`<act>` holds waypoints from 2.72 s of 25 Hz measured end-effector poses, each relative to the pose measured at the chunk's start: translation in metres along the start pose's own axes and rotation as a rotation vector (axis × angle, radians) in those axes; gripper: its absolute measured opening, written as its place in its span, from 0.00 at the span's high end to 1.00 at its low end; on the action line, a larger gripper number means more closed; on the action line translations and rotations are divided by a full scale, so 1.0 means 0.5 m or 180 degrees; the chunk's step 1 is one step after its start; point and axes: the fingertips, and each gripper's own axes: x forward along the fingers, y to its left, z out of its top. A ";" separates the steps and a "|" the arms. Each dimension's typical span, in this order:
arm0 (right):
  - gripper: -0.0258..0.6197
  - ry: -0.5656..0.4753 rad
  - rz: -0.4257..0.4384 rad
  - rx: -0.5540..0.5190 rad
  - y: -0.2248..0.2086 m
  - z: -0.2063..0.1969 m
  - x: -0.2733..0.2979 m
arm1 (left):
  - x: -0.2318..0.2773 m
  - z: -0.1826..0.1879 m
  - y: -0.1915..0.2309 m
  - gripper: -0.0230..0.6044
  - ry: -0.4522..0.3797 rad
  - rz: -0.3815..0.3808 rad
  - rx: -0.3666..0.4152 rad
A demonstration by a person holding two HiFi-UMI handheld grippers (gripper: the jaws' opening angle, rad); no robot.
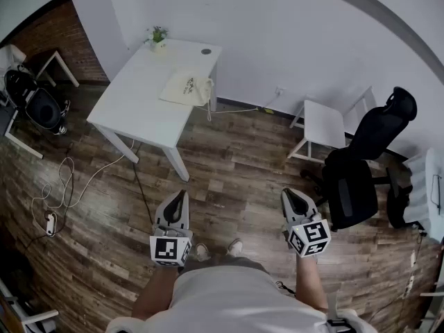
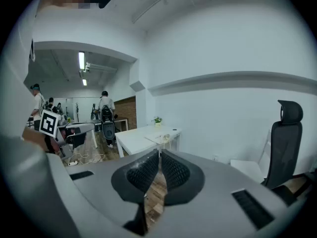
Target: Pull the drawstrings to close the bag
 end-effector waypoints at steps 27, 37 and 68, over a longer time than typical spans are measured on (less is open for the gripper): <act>0.89 0.0095 0.0018 -0.0511 -0.100 -0.075 -0.047 | 0.100 -0.048 -0.156 0.94 0.0085 0.0071 -0.0037; 0.89 0.0359 -0.0107 -0.0393 -0.241 -0.118 0.080 | 0.304 -0.134 -0.134 0.94 0.0240 0.0006 -0.0142; 0.89 0.0205 0.1463 -0.0725 -0.332 0.256 1.044 | 0.963 -0.224 0.316 0.94 0.0582 0.0853 -0.0676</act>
